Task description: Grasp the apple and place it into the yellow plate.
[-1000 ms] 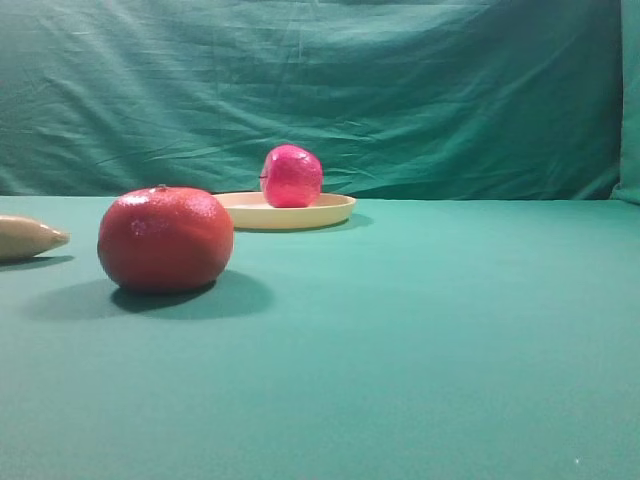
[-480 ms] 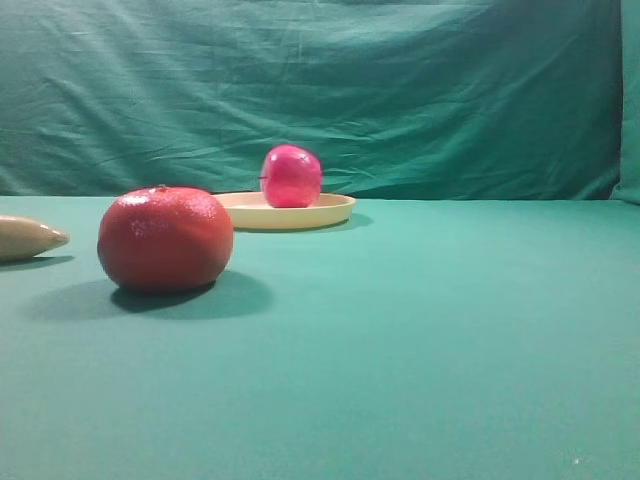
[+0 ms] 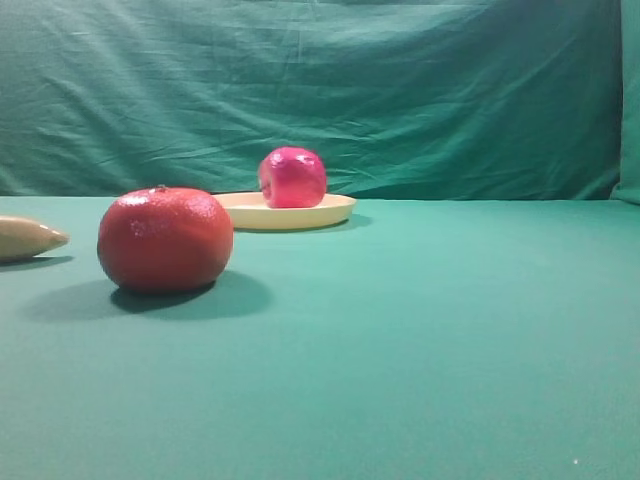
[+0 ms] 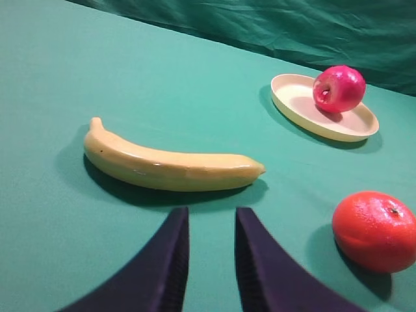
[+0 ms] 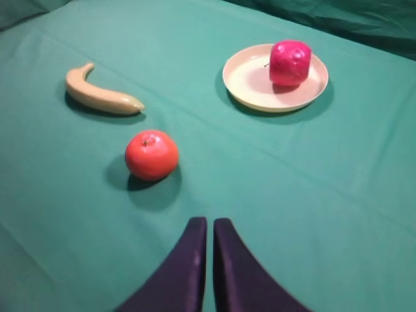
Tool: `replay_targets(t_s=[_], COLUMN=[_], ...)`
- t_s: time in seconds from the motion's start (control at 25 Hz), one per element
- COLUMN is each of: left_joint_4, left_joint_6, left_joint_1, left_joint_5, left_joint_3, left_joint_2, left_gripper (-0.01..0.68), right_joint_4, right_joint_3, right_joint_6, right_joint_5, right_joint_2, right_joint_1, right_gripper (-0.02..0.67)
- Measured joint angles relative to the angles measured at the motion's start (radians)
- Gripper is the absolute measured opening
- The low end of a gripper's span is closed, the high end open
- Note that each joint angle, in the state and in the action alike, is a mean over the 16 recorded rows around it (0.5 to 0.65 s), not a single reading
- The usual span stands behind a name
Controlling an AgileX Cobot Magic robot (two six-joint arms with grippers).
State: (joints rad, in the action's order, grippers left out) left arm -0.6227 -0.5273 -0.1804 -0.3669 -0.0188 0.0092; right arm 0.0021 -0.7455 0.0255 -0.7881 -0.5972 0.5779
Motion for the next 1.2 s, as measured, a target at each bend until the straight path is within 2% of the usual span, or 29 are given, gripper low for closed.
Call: replay_targets(t_s=[0.24,0.6,0.84,1.2], left_joint_4=[0.0,0.0,0.0,0.0], left_joint_6=[0.0,0.0,0.0,0.0], left_joint_1=[0.0,0.0,0.0,0.0], left_joint_5=[0.0,0.0,0.0,0.0], left_joint_3=[0.0,0.0,0.0,0.0], left_joint_2=[0.0,0.0,0.0,0.0], left_gripper=[0.157,0.157,0.157,0.157], right_joint_4=[-0.047,-0.055,-0.051,-0.031], right_joint_3=[0.004,0.094,0.276,0.62], right_joint_6=[0.0,0.0,0.0,0.0], right_joint_5=[-0.001,0.051,0.153,0.353], right_joint_2=[0.071,0.28,0.443,0.59], right_joint_1=[-0.106,-0.349,-0.444,-0.48], right_gripper=[0.0,0.0,0.0,0.0])
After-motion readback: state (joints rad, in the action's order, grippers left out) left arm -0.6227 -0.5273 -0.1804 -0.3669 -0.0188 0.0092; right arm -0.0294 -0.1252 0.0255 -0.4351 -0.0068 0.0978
